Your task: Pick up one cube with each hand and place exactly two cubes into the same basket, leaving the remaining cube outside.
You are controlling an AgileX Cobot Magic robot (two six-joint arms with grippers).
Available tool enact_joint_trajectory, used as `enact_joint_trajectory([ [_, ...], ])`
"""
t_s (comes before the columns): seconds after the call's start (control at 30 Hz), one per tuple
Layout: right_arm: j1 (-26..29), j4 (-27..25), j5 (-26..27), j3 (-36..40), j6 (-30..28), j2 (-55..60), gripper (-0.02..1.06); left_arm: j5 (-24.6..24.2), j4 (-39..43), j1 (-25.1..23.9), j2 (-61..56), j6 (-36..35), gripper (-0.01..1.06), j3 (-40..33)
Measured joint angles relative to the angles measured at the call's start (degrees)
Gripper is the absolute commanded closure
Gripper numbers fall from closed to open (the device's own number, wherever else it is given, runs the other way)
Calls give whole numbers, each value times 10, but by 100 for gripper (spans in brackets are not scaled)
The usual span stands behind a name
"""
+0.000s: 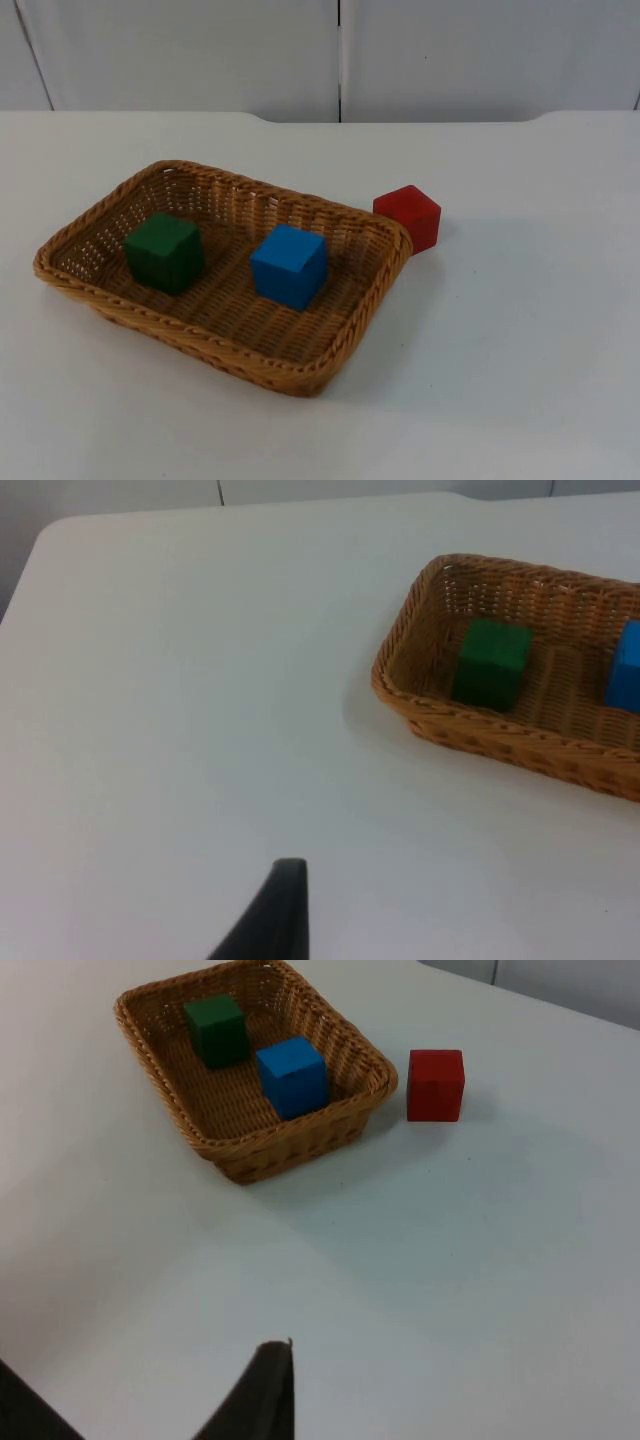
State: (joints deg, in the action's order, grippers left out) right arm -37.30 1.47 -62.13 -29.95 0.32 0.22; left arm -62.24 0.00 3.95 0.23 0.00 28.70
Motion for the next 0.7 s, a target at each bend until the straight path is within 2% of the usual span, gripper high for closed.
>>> enact_joint_trajectory([
  [0.6,0,0,0,0,1,0,-1,0,0,0,0,0,0,0],
  [0.7,0,0,0,0,1,0,-1,0,0,-12,0,0,0,0],
])
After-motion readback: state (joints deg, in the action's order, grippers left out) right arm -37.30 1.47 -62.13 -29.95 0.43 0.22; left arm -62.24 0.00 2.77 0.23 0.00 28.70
